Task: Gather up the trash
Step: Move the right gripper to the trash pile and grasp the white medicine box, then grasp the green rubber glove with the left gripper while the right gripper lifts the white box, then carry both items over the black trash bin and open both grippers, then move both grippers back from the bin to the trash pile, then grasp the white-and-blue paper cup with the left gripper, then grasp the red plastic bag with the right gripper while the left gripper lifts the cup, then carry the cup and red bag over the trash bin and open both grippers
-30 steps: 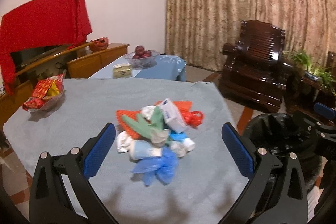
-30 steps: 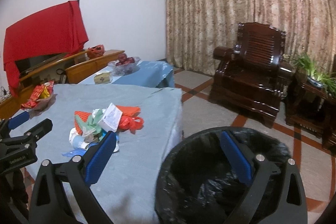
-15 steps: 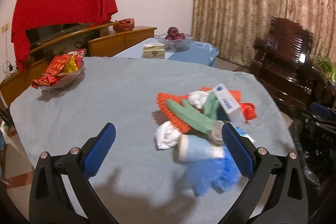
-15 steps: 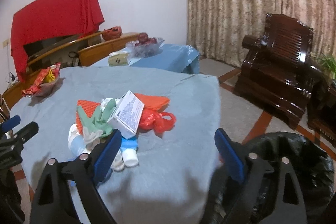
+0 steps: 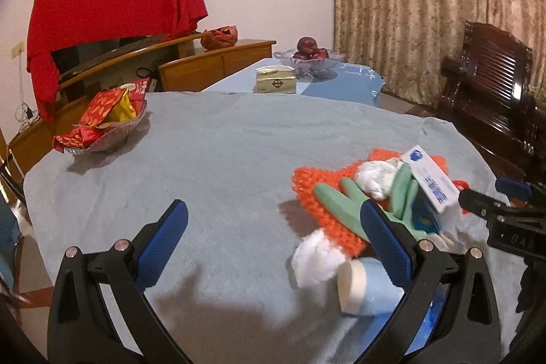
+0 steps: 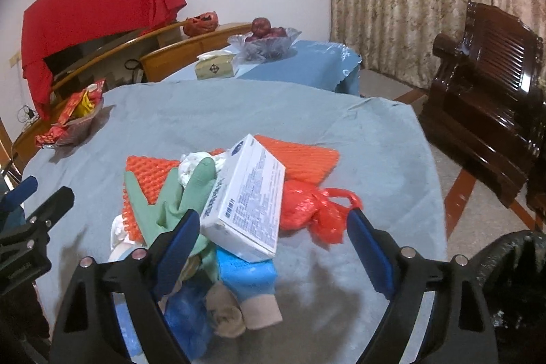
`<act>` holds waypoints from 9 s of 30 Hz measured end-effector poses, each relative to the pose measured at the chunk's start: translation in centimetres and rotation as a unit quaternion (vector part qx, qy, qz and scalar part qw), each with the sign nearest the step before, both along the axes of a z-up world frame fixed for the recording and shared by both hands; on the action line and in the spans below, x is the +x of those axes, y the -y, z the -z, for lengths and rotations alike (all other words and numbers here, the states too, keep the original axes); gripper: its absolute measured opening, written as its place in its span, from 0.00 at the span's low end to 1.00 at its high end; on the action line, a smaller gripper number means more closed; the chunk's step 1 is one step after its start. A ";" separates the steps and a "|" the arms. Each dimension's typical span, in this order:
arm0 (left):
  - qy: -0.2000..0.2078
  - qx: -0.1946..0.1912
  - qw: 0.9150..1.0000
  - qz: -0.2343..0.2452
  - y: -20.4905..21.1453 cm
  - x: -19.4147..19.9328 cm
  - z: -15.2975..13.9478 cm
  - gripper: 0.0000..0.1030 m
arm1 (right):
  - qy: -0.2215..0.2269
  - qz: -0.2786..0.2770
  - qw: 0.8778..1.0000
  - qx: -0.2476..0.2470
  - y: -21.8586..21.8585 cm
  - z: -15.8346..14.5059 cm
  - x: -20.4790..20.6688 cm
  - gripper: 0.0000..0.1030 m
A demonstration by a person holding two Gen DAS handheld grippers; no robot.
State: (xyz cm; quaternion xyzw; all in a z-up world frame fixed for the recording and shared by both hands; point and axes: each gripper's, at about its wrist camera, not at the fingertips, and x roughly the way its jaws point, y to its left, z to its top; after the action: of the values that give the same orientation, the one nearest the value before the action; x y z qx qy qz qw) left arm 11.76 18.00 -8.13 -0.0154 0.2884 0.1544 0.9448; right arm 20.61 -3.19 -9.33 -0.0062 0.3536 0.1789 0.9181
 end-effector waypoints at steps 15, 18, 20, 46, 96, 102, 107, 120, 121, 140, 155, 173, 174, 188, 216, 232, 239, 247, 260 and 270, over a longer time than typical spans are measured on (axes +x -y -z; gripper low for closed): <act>-0.007 -0.007 1.000 0.001 -0.4 0.8 0.5 0.95 | -0.097 -0.018 0.994 0.042 -0.7 4.2 3.8 0.59; -0.005 -0.006 1.000 0.004 -0.2 0.7 0.4 0.95 | -0.100 -0.021 0.993 0.052 -0.4 4.0 3.5 0.59; -0.003 -0.004 1.000 0.008 0.1 0.6 0.3 0.95 | -0.090 -0.024 0.994 0.050 -0.2 3.4 3.0 0.59; -0.061 -0.007 0.991 0.121 10.8 1.9 3.6 0.57 | -0.059 0.027 0.996 0.059 9.7 0.4 -3.6 0.58; 0.031 -0.125 0.919 0.372 28.3 -2.2 -7.1 0.08 | 0.047 0.184 0.981 0.043 27.4 -8.0 -15.1 0.58; -0.005 -0.141 0.898 0.416 32.8 -1.1 -4.2 0.08 | 0.022 0.229 0.973 0.032 30.7 -5.5 -16.1 0.58; -0.041 -0.147 0.890 0.430 34.4 0.2 -1.7 0.19 | -0.001 0.248 0.968 0.026 32.0 -3.6 -16.1 0.66; -0.014 -0.091 0.933 0.347 27.1 -0.7 -2.5 0.85 | 0.020 0.255 0.966 0.023 30.8 -3.9 -16.0 0.94; -0.013 -0.089 0.936 0.339 26.4 -0.8 -2.6 0.87 | 0.020 0.253 0.967 0.024 30.5 -4.0 -15.8 0.94; -0.016 -0.029 0.988 0.149 9.7 -3.0 -1.5 0.88 | 0.040 0.104 0.994 0.017 15.9 -3.8 -11.1 0.94; -0.069 -0.042 0.990 0.118 5.7 -0.5 3.6 0.88 | 0.021 0.066 0.998 0.003 10.0 -0.4 -7.5 0.94; -0.090 -0.057 0.985 0.134 6.2 0.7 6.4 0.72 | 0.012 0.063 0.998 -0.004 9.5 0.4 -6.6 0.94; -0.088 -0.057 0.986 0.133 6.2 0.6 6.2 0.72 | 0.012 0.062 0.998 -0.004 9.4 0.5 -6.6 0.94; -0.024 -0.060 0.990 0.128 6.0 0.5 1.9 0.72 | 0.017 0.076 0.997 0.012 8.2 -0.1 -3.4 0.94; -0.008 -0.070 0.990 0.125 5.4 2.8 1.4 0.72 | -0.064 0.029 0.997 0.012 4.9 4.4 2.9 0.40; 0.037 -0.072 0.982 0.169 9.2 0.0 -3.2 0.72 | -0.006 0.027 0.999 0.046 9.6 -2.7 -3.7 0.40; 0.048 -0.074 0.978 0.192 11.2 -1.1 -4.4 0.72 | 0.007 0.041 0.998 0.047 12.1 -4.8 -6.3 0.40; 0.058 -0.078 0.969 0.226 14.0 -2.4 -5.5 0.72 | 0.025 0.064 0.997 0.043 15.0 -6.5 -9.6 0.40; 0.065 -0.086 0.950 0.294 20.1 -3.6 -6.4 0.72 | 0.044 0.115 0.992 0.040 20.6 -7.8 -14.1 0.40; 0.062 -0.086 0.933 0.345 25.1 -4.4 -6.1 0.72 | 0.047 0.174 0.983 0.033 25.1 -7.6 -16.9 0.40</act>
State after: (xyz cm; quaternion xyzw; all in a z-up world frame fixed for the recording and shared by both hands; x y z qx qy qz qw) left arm 7.39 -7.06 -2.04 -0.0056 0.2285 -0.2077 0.9511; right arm 3.73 -28.34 -1.73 0.0779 0.2993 0.0273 0.9506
